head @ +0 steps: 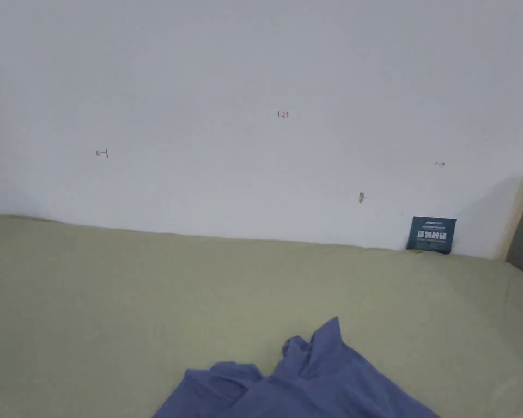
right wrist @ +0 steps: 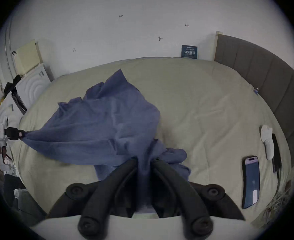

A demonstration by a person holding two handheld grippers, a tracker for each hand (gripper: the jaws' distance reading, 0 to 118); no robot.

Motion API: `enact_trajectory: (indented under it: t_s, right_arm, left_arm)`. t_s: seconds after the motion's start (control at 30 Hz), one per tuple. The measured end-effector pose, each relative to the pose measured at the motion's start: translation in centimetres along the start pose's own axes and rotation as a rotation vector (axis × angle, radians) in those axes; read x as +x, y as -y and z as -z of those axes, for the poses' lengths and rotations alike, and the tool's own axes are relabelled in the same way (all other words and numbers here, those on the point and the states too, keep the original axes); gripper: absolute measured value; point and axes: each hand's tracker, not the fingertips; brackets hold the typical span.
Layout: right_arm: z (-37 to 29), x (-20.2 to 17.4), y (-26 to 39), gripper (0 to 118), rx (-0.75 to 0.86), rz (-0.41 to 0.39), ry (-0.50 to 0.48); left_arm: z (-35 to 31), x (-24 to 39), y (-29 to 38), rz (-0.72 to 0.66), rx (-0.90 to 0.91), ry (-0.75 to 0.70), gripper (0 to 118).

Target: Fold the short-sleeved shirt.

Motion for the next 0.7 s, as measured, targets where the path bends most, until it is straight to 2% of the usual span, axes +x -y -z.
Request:
enact_trajectory:
  t_s: [0.03,0.07,0.1,0.13,0.17,0.27,0.33,0.4,0.47,0.57,0.6,0.63,0.67,0.7]
  right_arm:
    - [-0.5,-0.2,-0.1,71,0.024,-0.008,0.01]
    - [-1.3,-0.3,-0.5,76,0.069,-0.009,0.029]
    - [-2.5,-0.2,-1.0,76,0.114,0.015,0.01]
    - [-3.8,-0.2,-1.4,76,0.182,0.054,-0.028]
    - [-5.5,-0.5,-1.9,76,0.224,0.079,-0.054]
    - [-10.0,-2.1,-3.7,76,0.334,0.05,-0.062]
    - [-12.6,-3.9,-4.1,76,0.425,-0.013,-0.057]
    - [-15.2,-6.4,-3.6,76,0.48,-0.091,-0.01]
    - [-16.4,-8.4,-2.5,76,0.495,-0.137,-0.038]
    - [-17.8,-11.3,0.6,76,0.534,-0.195,-0.054]
    - [-18.2,-12.2,1.9,76,0.53,-0.193,-0.058]
    - [-18.4,-12.8,2.7,76,0.524,-0.185,-0.064]
    - [-18.5,-13.5,3.8,75,0.513,-0.17,-0.078]
    - [-18.4,-14.1,4.8,72,0.493,-0.139,-0.105]
  left_arm:
    - [-0.4,0.3,0.1,0.006,0.013,-0.017,86]
    - [-1.2,0.7,-0.2,0.009,0.024,-0.027,99]
    - [-2.1,1.1,-0.6,0.005,0.025,-0.021,99]
    - [-3.2,1.6,-0.9,-0.007,0.052,0.015,118]
    - [-5.3,2.3,-1.0,-0.018,0.144,0.082,116]
    - [-9.6,4.8,-2.2,0.024,0.276,0.058,115]
    - [-12.0,7.1,-1.8,0.097,0.376,0.03,115]
    - [-13.5,8.7,-0.5,0.216,0.511,-0.01,115]
    - [-14.5,10.4,1.4,0.274,0.569,-0.067,114]
    - [-16.3,12.4,6.2,0.288,0.669,-0.098,111]
    - [-16.4,12.6,8.1,0.275,0.702,-0.094,104]
    - [-16.5,12.7,9.5,0.25,0.694,-0.086,94]
    - [-16.6,13.0,11.1,0.232,0.686,-0.085,78]
    - [-16.6,13.1,12.7,0.209,0.689,-0.087,44]
